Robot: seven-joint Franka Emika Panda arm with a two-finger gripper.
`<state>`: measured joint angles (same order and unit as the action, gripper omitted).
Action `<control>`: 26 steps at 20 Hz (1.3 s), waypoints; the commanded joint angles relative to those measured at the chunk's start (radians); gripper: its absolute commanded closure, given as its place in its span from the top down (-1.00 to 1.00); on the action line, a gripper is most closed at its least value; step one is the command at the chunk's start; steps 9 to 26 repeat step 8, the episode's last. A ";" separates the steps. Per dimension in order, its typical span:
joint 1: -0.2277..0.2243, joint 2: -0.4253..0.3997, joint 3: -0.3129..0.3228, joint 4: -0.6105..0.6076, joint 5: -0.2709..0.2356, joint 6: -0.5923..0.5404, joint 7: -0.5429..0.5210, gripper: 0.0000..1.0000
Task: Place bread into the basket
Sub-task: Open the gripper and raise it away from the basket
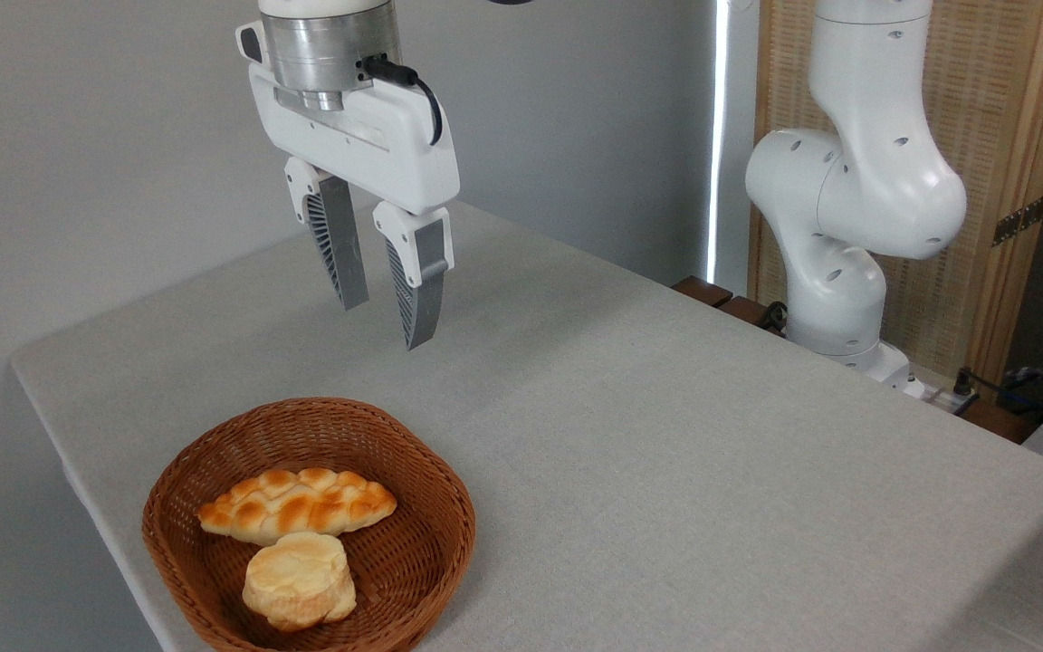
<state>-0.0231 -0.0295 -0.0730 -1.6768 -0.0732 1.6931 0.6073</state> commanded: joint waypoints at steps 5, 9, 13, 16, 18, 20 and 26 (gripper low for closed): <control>0.011 -0.026 -0.004 -0.011 0.013 0.019 0.008 1.00; 0.003 -0.021 -0.013 -0.011 0.015 0.019 0.005 1.00; 0.003 -0.021 -0.013 -0.011 0.015 0.019 0.005 1.00; 0.003 -0.021 -0.013 -0.011 0.015 0.019 0.005 1.00; 0.003 -0.021 -0.013 -0.011 0.015 0.019 0.005 1.00; 0.003 -0.021 -0.013 -0.011 0.015 0.019 0.005 1.00; 0.003 -0.021 -0.013 -0.011 0.015 0.019 0.005 1.00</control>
